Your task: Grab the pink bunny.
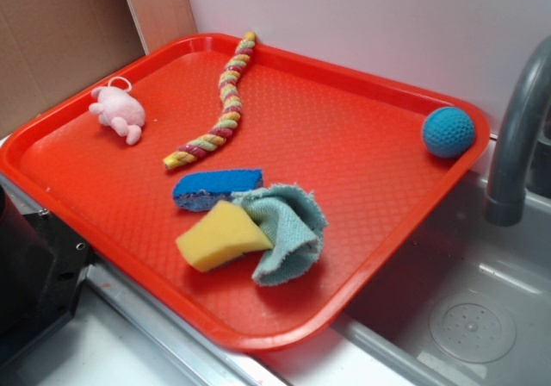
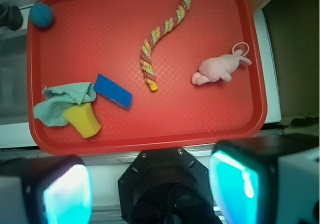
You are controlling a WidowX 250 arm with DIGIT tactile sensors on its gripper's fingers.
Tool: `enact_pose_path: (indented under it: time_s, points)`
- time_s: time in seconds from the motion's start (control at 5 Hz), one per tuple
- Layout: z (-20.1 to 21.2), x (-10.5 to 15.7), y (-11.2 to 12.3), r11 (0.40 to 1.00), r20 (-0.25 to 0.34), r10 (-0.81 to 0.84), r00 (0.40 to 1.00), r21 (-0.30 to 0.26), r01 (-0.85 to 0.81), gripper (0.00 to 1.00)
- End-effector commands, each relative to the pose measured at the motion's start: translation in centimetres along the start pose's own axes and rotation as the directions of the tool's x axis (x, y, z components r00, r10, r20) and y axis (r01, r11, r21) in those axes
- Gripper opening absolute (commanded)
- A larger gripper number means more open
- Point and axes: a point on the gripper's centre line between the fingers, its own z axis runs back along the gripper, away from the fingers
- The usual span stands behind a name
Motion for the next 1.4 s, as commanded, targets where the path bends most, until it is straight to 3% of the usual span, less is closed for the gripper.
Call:
enact_pose_path:
  time_s: [0.0,0.2,0.4,0.6,0.8,1.0,1.2]
  points:
    - [0.0,0.0,0.0,1.0,0.0,0.0,1.0,0.0,0.0,1.0]
    - [-5.1,2.9,5.0,0.964,-0.03,0.238,0.971,0.127,-0.233,1.0]
    - [-8.7,4.9,10.3,0.872,0.056,0.467,0.883,0.136,-0.47,1.0]
    - [-11.8,6.1,13.0,0.73,0.171,0.663,0.728,0.064,-0.68,1.0]
    - [-14.7,6.3,15.1,0.548,0.242,0.808,0.537,0.026,-0.836,1.0]
    - [-16.6,7.1,14.9,0.49,0.186,0.856,0.482,0.005,-0.872,1.0]
    - [-19.6,6.4,15.0,0.5,0.133,0.855,0.502,0.047,-0.865,1.0]
